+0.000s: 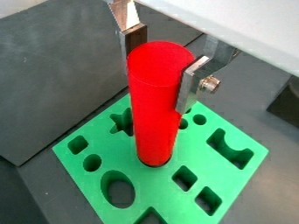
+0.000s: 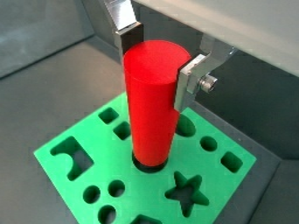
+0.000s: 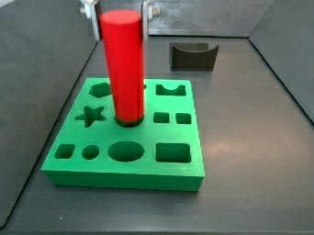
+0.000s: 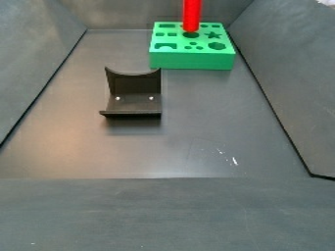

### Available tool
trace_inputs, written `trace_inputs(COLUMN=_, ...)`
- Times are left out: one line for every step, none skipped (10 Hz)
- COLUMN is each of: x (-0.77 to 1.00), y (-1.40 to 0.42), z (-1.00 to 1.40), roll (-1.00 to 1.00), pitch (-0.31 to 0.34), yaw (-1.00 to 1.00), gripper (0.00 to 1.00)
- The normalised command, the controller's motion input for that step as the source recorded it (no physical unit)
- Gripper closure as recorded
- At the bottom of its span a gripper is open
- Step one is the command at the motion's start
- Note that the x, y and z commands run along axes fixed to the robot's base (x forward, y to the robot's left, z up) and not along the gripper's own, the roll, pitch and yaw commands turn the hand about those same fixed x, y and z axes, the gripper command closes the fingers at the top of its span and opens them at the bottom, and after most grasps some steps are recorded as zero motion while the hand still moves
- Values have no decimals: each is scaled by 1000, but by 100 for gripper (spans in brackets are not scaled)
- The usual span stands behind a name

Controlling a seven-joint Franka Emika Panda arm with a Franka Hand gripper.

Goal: Insert the round object.

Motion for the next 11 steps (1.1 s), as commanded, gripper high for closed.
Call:
trace_inputs(x=-17, y=0, z=-314, roll=46, pitch=63, yaw=-46, gripper=100)
trace_inputs(x=0, y=0, z=-229, roll=69, pitch=89, yaw=-43, gripper=100)
trace_inputs(x=0, y=0, z=-211, roll=87, pitch=84, yaw=-29, gripper=100)
trace_inputs(x=57, y=11, z=-206, roll=79, pitch=99, yaw=-9, gripper=100)
trace_inputs(x=86, y=31, z=-211, roll=60, pitch=103, yaw=0, gripper=100)
trace_inputs(x=203, y=0, z=-291, roll=61, pitch=114, yaw=0, gripper=100)
trace_inputs(x=243, y=0, z=-326, roll=30, pitch=100, yaw=-31, gripper=100)
trace_inputs(x=203, y=0, z=-286, roll=41, pitch=50, yaw=-26, gripper=100)
trace_inputs(x=111, y=0, z=-283, roll=97, pitch=17, yaw=-11, gripper=100)
trace_inputs(x=0, y=-9, z=-351, roll=107, pitch=0, yaw=-6, gripper=100)
trace_inputs(x=0, y=0, z=-374, roll=6, pitch=-56, yaw=-11, gripper=100)
